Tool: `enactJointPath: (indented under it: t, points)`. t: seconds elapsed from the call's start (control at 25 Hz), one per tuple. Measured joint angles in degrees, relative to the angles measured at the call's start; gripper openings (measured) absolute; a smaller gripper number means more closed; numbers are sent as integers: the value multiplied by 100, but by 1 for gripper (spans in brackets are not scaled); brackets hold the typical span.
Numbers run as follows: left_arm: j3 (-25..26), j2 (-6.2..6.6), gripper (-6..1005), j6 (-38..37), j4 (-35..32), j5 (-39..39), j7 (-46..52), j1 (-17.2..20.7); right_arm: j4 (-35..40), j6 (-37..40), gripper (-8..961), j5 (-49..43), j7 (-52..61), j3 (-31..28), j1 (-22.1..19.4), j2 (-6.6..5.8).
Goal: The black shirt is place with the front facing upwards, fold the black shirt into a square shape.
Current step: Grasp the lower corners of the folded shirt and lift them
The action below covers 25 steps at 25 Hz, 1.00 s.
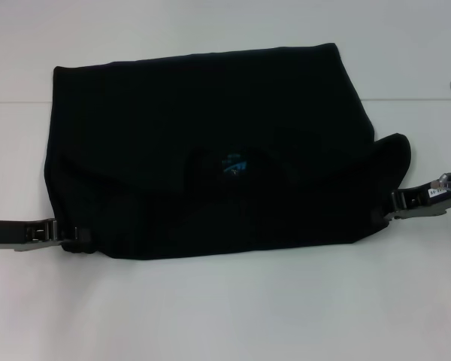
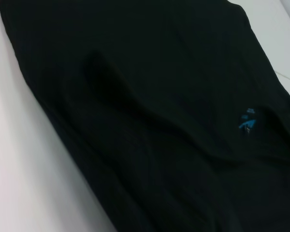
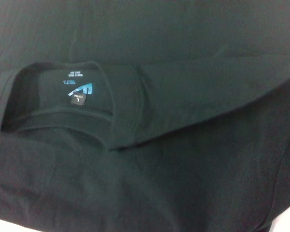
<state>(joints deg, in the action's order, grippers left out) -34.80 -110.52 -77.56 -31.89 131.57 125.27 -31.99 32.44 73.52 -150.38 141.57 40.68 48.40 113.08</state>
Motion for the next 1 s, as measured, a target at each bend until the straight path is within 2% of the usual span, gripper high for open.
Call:
enactJointPath:
  t: [0.12, 0.24, 0.28, 0.48, 0.52, 0.72, 1.0]
  points:
    - [0, 20, 56, -169, 6, 4, 20, -14, 0, 79, 32, 0, -16, 44, 4, -16]
    - [0, 51, 56, -365, 10, 26, 38, -28, 5, 381, 14, 0, -68, 172, 6, -87]
    - [-10, 125, 56, -755, 25, 53, 82, -39, 12, 564, 14, -1, -120, 226, 4, -130]
    - [-29, 264, 57, -1696, 28, 306, 276, -55, 26, 1600, 14, -14, -574, 440, -62, -300]
    - [-30, 278, 57, -1903, 24, 394, 286, -64, 33, 2027, 14, -20, -848, 529, -112, -324]
    - [-71, 283, 57, -2870, 23, 1108, 261, -92, 35, 2595, 13, -102, -1281, 797, -244, -283]
    - [-450, 229, 58, -3487, 140, 1654, 146, -91, 34, 3235, 13, -233, -1817, 1044, -442, -117]
